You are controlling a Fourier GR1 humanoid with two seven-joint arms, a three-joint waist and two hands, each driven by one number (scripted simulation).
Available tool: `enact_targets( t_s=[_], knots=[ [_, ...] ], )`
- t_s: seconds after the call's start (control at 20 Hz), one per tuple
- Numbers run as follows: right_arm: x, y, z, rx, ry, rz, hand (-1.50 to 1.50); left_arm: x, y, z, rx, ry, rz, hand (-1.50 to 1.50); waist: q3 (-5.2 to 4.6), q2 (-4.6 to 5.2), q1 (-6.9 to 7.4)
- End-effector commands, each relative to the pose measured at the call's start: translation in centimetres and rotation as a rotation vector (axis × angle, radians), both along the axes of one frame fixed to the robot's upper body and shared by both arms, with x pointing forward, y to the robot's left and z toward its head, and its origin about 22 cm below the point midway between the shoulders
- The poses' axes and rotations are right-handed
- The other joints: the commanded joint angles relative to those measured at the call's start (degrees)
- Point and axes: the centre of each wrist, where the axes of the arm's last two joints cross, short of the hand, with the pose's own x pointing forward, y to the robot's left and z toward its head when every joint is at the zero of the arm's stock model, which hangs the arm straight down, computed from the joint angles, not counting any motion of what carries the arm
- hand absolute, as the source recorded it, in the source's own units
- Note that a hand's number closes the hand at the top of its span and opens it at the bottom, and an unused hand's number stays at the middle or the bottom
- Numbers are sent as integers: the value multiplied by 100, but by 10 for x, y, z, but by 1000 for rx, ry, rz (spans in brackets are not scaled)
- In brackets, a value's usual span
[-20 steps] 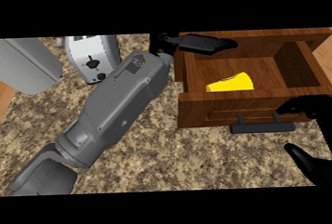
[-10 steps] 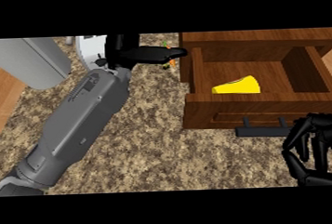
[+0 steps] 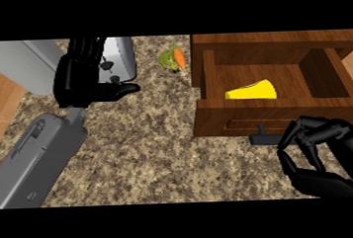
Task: Pick up the cup, place it into the drawer and close the drawer
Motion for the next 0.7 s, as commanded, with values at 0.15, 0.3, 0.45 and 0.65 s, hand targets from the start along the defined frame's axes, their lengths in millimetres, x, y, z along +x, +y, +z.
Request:
enact_targets(
  t_s=[0.15,0.3,0.45,0.65],
  knots=[
    [26,21,-4,-375,-107,32,150,-35,32,-24,-9,25,-16,-150,-1,35,119],
    [25,13,-28,-471,-98,42,150,-52,64,-15,-5,10,0,-150,3,21,27],
    [36,31,-65,-536,-102,45,150,-67,88,-36,22,5,6,-150,2,43,41],
    [63,29,-87,-554,-76,35,-150,-81,104,-26,-9,13,7,-150,4,37,-24]
  ],
)
